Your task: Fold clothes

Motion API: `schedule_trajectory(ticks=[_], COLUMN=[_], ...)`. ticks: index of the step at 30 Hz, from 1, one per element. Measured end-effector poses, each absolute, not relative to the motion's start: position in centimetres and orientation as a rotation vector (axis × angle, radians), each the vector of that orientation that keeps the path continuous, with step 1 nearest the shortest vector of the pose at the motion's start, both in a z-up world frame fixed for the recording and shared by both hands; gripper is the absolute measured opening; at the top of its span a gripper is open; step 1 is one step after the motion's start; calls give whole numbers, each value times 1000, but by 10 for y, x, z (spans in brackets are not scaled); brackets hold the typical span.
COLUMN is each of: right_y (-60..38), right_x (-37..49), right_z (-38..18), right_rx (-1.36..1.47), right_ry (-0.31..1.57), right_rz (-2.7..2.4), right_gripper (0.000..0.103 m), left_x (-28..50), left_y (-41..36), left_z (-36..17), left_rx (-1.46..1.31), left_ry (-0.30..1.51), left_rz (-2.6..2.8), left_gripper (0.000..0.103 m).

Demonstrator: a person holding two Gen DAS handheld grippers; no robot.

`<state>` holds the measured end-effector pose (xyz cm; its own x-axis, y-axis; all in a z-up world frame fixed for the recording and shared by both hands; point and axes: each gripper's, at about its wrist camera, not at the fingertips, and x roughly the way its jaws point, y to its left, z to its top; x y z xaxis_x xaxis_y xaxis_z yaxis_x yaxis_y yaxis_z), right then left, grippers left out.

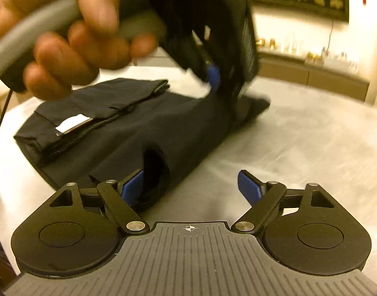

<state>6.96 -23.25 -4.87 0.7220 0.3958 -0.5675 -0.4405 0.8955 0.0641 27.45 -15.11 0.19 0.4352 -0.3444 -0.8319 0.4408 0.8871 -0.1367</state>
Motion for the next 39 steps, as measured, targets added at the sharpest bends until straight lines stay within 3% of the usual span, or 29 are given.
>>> schedule_trajectory(ticks=[2,4,8,13,19,21,26,31,34,37,39], right_y=[-231,-227,-209,-142,-12,26,63,63,60,36,9], right_x=[78,81,71,48,49,52,36,38,31,26,25], right_z=[-50,-46,-19,25,-2,-30,-42,-41,-43,-28,-11], right_rx=[-33,-9,-54,-277,-517,-607,-755,-760,-734,-606,-417], right_ry=[648,659,578,417,452,507,463,470,495,543,592], right_rz=[467,469,466,543,672,694,655,592,615,630,662], right_gripper=[34,14,8,7,5,5,5,5,20,44,49], left_x=[275,276,274,249,234,237,240,248,243,229,221], left_y=[-132,-103,-34,101,238,255,253,273,277,273,273], left_z=[11,22,43,51,-32,-59,-42,-75,-76,-61,-55], left_rx=[40,-43,-195,-390,-599,-654,-591,-653,-656,-651,-637], left_ry=[987,962,901,779,782,819,712,855,868,835,824], left_rz=[-483,-478,-467,-371,-190,-184,-338,-232,-226,-270,-294], left_gripper=[12,12,12,12,12,12,12,16,21,23,24])
